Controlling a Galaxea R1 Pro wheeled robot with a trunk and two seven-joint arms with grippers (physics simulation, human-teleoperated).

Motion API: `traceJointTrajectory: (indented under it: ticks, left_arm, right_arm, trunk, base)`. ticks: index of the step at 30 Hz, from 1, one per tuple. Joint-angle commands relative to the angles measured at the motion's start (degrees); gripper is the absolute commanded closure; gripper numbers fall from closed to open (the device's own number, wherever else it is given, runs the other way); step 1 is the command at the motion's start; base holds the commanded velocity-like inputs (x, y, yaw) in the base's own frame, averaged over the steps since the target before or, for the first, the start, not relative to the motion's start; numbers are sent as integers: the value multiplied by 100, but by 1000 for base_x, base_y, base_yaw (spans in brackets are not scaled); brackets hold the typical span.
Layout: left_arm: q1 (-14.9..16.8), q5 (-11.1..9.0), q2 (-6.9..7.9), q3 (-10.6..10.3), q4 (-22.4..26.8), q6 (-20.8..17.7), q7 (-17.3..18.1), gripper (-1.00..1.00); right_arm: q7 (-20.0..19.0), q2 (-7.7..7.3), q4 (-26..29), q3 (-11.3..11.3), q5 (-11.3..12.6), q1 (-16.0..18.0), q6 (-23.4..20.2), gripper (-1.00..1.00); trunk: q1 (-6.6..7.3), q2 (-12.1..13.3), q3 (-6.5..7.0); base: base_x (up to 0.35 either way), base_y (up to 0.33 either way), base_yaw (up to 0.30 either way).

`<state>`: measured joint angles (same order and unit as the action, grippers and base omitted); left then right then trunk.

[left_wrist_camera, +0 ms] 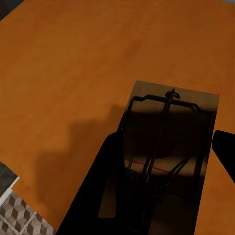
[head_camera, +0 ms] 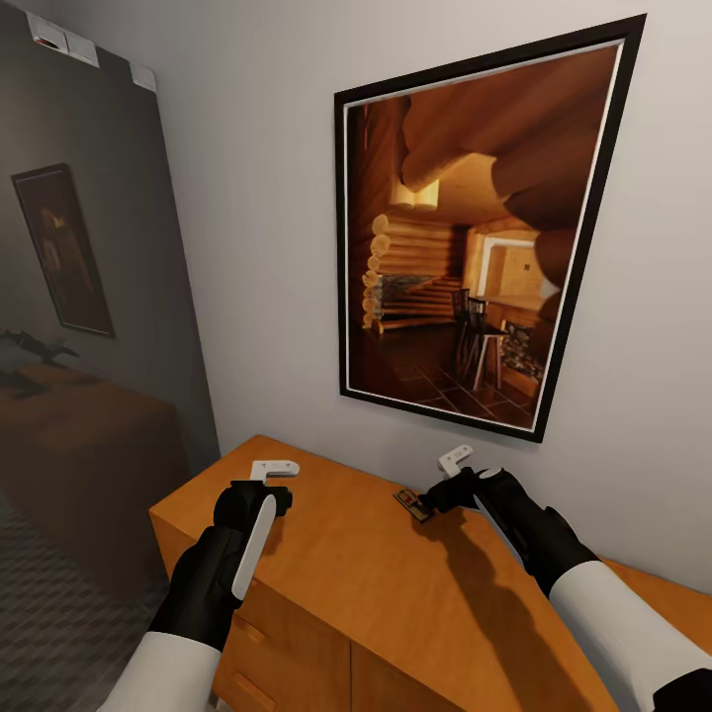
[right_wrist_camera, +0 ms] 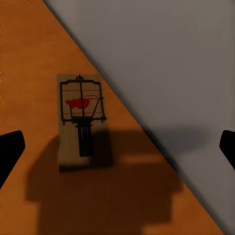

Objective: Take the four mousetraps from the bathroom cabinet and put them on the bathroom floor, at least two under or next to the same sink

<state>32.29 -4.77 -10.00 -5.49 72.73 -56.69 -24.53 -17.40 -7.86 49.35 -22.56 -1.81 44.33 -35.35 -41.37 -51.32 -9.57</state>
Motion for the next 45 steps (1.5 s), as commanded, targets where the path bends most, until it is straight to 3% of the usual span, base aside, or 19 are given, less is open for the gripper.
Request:
traceJointTrajectory:
  ticks: [1, 10, 15, 19, 45]
  left_arm:
    - [5, -50, 0, -5, 4, -18, -52, 100]
    - [5, -50, 0, -5, 4, -18, -52, 100]
    - [5, -50, 0, -8, 4, -18, -52, 100]
    - [5, -50, 0, -9, 4, -18, -52, 100]
    - [5, -50, 0, -5, 4, -18, -52, 100]
  right_arm:
    - [-22, -2, 10, -13, -16, 6, -24, -100]
    - [-41, 74, 2, -74, -2, 6, -24, -100]
    - [-39, 102, -10, -402, -7, 6, -24, -100]
    - [-21, 107, -11, -490, -17, 6, -24, -100]
    - [33, 109, -2, -515, 9, 6, 249, -100]
  trunk:
    - [-1, -7, -9]
    - [-1, -7, -9]
    - [-1, -7, -9]
    - [-1, -7, -9]
    - [-1, -7, -9]
  base:
    - [0, 0, 0]
    - [0, 0, 0]
    - [0, 0, 0]
    - [0, 0, 0]
    - [0, 0, 0]
